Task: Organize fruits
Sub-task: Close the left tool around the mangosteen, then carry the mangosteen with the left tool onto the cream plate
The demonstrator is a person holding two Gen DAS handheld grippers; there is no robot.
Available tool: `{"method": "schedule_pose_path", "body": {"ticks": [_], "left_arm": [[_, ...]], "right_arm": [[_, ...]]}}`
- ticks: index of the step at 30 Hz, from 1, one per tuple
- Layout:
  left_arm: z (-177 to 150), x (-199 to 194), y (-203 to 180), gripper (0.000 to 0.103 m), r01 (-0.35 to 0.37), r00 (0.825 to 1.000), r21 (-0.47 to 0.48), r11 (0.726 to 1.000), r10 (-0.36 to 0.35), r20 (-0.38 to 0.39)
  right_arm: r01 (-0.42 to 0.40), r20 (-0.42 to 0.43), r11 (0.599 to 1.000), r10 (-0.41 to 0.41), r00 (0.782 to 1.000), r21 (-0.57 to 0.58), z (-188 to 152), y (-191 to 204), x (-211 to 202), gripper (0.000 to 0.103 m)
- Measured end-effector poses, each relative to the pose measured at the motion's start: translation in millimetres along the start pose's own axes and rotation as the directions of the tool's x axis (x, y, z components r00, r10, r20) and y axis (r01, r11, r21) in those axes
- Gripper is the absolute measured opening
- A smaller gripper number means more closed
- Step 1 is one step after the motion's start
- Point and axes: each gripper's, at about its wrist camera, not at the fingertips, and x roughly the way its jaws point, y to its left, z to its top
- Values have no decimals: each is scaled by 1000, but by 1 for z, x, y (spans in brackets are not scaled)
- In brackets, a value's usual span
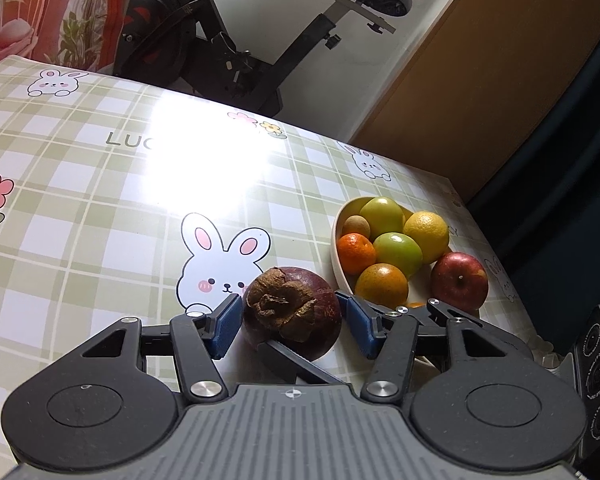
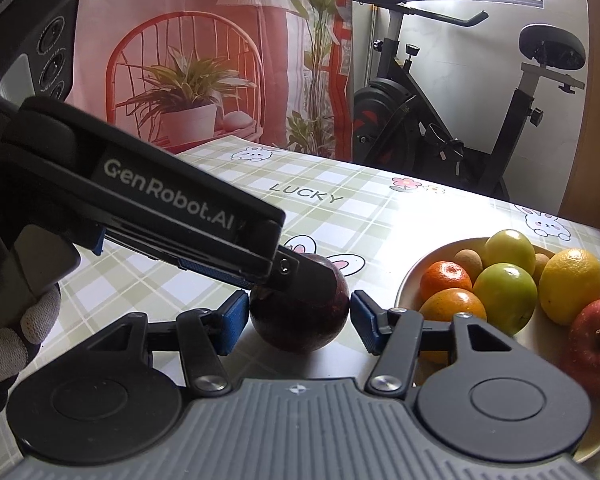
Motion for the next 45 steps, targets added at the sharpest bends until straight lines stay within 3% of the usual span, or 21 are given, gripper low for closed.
{"method": "schedule_pose_path", "body": {"ticks": [12, 22, 28, 35, 40, 45], "left_arm": [[-4, 7, 0, 61, 0, 1000, 9, 1000, 0, 8], [-10, 5, -16, 61, -48, 999, 87, 995, 46, 26], [-10, -4, -33, 60, -59, 998, 155, 986, 53, 44], [-3, -16, -55, 60, -61, 996, 173, 983, 49, 73], [3, -14, -84, 60, -56, 995, 223, 973, 36, 94], [8, 2, -115, 60, -37, 998, 280, 959, 19, 66]], "right_arm": [[11, -10, 1000, -11, 1000, 19, -2, -2, 6, 61], [12, -22, 999, -11, 1000, 40, -1, -4, 5, 61], [23, 31, 994, -26, 999, 109, -3, -7, -11, 61], [37, 102, 989, -51, 993, 141, 1, -15, -39, 60], [53, 135, 979, -80, 988, 195, 3, -33, -57, 60], [81, 165, 960, -128, 978, 268, -3, -62, -75, 60]]}}
